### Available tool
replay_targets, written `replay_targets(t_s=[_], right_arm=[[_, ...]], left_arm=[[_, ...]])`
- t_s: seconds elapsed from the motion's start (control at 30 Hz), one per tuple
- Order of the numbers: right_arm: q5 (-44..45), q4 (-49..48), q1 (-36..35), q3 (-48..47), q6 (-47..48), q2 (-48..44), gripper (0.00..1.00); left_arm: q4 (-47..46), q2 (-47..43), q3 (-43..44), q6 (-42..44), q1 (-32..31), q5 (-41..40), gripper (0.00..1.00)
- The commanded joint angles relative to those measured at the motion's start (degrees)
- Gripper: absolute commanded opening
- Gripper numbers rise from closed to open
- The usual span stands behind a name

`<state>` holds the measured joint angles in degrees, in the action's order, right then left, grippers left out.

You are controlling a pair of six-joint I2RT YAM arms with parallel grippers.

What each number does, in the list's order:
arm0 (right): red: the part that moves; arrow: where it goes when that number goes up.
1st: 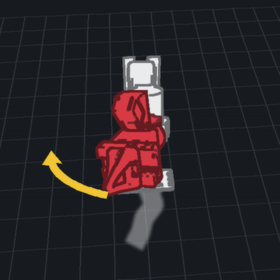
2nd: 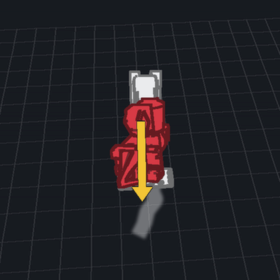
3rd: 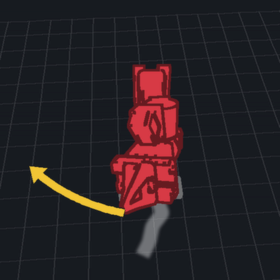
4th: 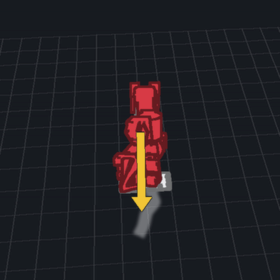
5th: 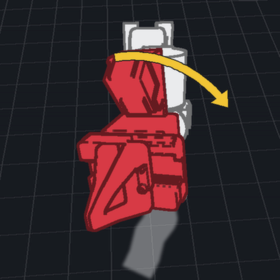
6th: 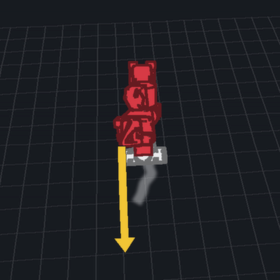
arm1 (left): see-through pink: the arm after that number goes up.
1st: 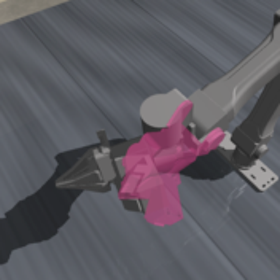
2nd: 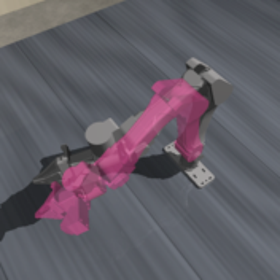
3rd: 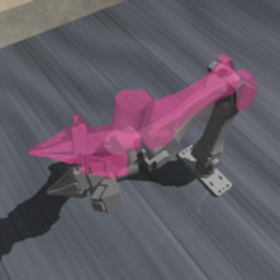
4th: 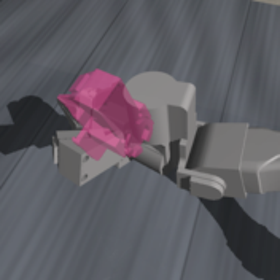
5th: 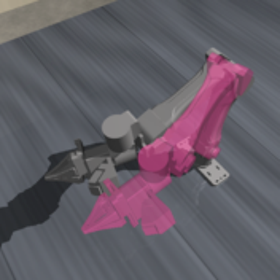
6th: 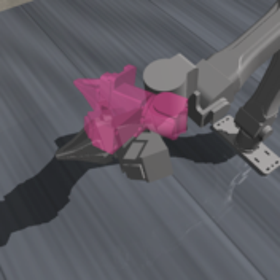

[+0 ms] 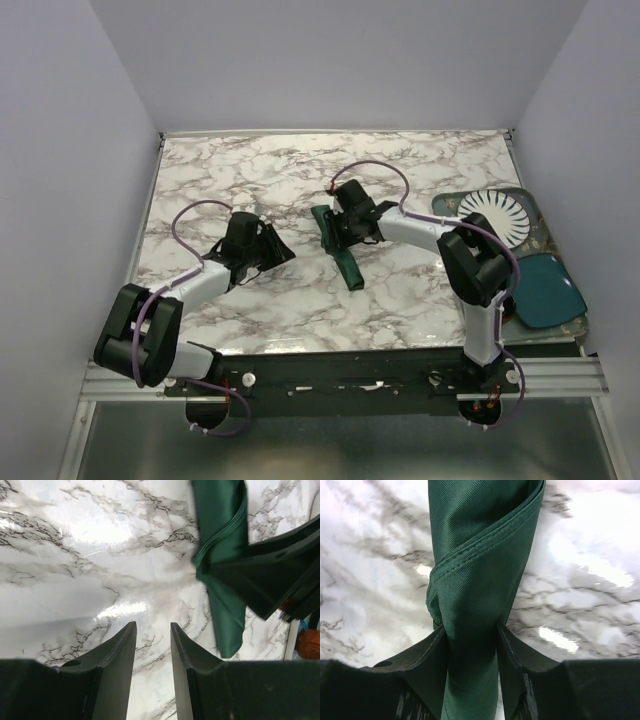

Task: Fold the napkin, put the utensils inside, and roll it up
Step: Roll the napkin with the utensil

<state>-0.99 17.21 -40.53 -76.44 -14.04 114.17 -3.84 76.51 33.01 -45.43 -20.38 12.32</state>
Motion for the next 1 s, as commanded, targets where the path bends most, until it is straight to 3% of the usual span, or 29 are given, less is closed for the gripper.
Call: replay_targets(t_s=[0.0, 0.47, 0.97], right_arm=[[-1.6, 3.2, 3.8, 3.1, -1.2, 3.0, 0.49], [-2.9, 12.1, 12.9, 0.1, -2.1, 2.7, 0.49], [-4.5, 24.3, 25.5, -19.3, -0.2, 11.2, 0.50]], left_arm=[[-2.8, 1.7, 0.6, -0.5, -0.8, 2.9, 0.42], [-2.9, 1.4, 2.2, -0.7, -1.4, 4.2, 0.41], [-3.2, 1.1, 2.8, -0.8, -1.7, 5.3, 0.42]])
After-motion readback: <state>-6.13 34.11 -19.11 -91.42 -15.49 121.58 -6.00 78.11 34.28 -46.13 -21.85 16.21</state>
